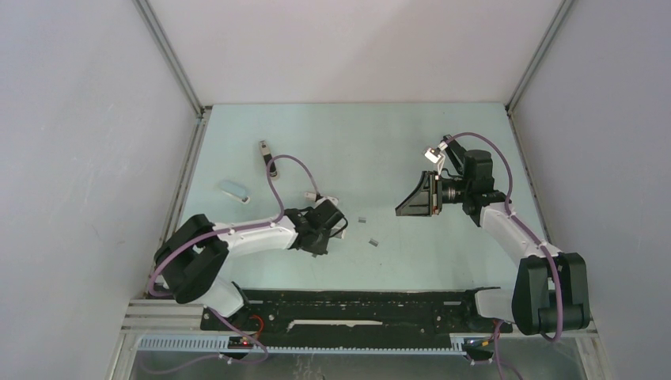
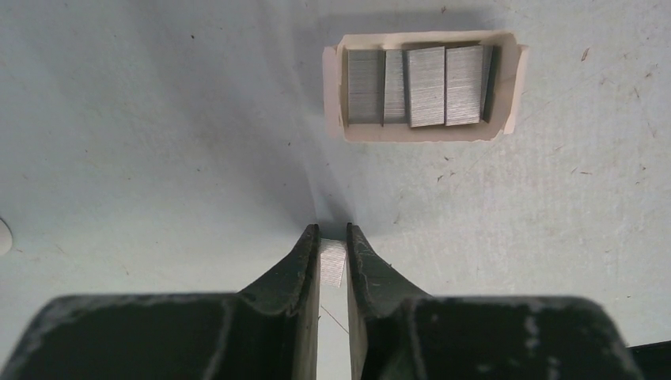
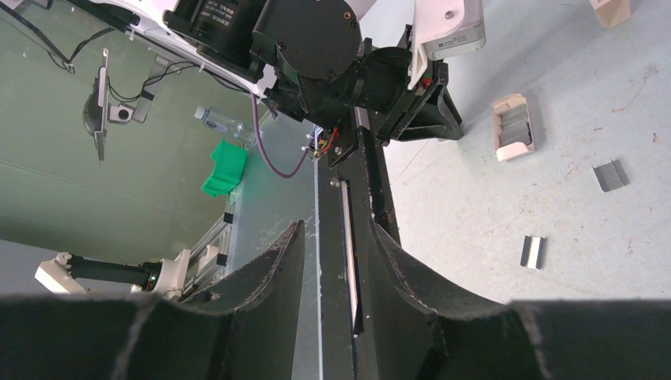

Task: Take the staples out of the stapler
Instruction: Adjust the staple at the center of the board.

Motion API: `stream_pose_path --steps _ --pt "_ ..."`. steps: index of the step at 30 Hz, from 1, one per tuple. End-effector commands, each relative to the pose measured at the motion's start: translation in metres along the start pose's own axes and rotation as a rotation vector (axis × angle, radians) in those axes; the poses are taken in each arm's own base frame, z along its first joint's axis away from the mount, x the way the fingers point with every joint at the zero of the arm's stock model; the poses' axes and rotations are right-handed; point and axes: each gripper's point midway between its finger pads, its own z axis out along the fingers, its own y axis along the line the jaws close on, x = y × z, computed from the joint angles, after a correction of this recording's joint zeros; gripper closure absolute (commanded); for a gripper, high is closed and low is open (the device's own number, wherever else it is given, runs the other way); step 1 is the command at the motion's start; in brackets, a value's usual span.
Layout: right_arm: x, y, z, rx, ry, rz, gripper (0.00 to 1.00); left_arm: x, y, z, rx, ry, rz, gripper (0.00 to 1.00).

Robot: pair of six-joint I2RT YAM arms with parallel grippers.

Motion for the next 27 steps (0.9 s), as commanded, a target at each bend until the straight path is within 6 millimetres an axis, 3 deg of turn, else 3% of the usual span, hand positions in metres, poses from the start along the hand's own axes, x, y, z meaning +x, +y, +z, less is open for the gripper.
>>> stream_pose_path --steps 1,27 --pt "-0.013 0.011 -0.002 -0.01 -0.009 -0.077 0.57 0.003 0.008 -0.004 -0.038 0.028 0.024 0.83" --pt "-0.014 0.011 -0.004 -0.004 -0.014 -0.079 0.57 -0.042 -0.002 -0.039 0.068 -0.227 -0.117 0.87"
